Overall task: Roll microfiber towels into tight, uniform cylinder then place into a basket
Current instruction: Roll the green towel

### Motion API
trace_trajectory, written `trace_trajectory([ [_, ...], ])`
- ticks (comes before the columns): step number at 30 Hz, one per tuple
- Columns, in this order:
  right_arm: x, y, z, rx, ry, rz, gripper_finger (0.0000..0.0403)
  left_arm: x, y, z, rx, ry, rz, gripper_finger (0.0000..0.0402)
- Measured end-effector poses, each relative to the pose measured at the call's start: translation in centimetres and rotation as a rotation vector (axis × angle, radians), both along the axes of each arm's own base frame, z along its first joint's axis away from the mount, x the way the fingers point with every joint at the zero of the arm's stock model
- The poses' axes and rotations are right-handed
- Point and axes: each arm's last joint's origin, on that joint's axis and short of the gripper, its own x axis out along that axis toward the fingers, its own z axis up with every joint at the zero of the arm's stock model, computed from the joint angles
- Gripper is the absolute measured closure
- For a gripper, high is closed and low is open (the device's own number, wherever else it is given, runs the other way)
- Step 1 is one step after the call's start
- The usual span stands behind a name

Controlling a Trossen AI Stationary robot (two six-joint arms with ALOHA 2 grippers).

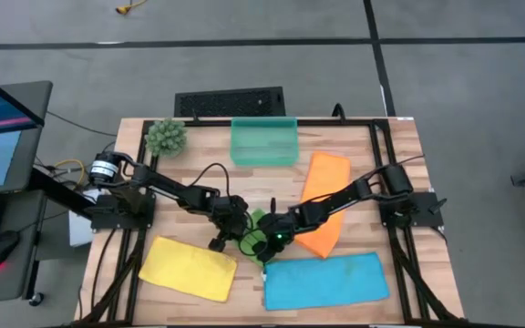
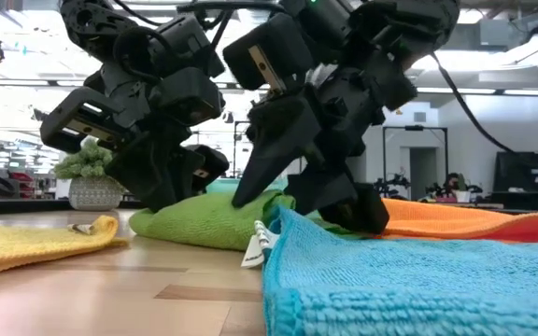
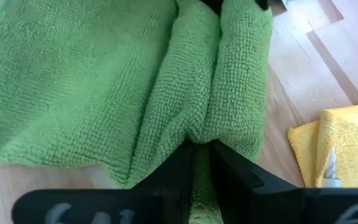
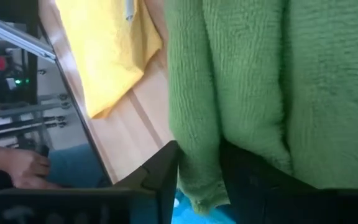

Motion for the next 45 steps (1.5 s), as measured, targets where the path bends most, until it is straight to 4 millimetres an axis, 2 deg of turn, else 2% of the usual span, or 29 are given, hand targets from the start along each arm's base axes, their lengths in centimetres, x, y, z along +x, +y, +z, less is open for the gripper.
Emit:
trace_trajectory([
  [7,-1.4,0.8,2.5,-0.138,0.000,0.003,0.0279,0.0,0.0,-0.1,-0.002,0.003,0.000,0.0350],
  [16,-3.2,1.1,7.2,-0.290,-0.098,-0.013,0.0285,0.0,0.0,-0.1,-0.005,0.004,0.002,0.0350],
  [19,-3.8,1.8,8.5,-0.392,-0.177,0.013,0.0287,0.0,0.0,-0.1,-0.005,0.003,0.002,0.0350],
  [23,-4.2,2.9,8.5,-0.527,-0.234,0.074,0.0293,-0.1,0.0,-0.1,0.000,-0.004,-0.019,0.0350],
  [28,-3.9,4.7,9.0,-0.532,-0.225,0.056,0.0313,-0.1,0.0,-0.1,0.001,-0.002,-0.020,0.0350],
  [34,-3.8,7.2,13.0,-0.602,-0.255,0.031,0.0349,-0.1,0.0,-0.1,-0.002,-0.002,-0.016,0.0350],
  [40,-4.7,7.0,12.3,-0.681,-0.143,0.077,0.0370,-0.1,0.0,-0.1,-0.002,-0.002,-0.016,0.0350],
  [45,-4.6,6.0,11.5,-0.741,-0.129,0.127,0.0364,-0.1,0.0,-0.1,-0.005,0.001,-0.009,0.0350],
])
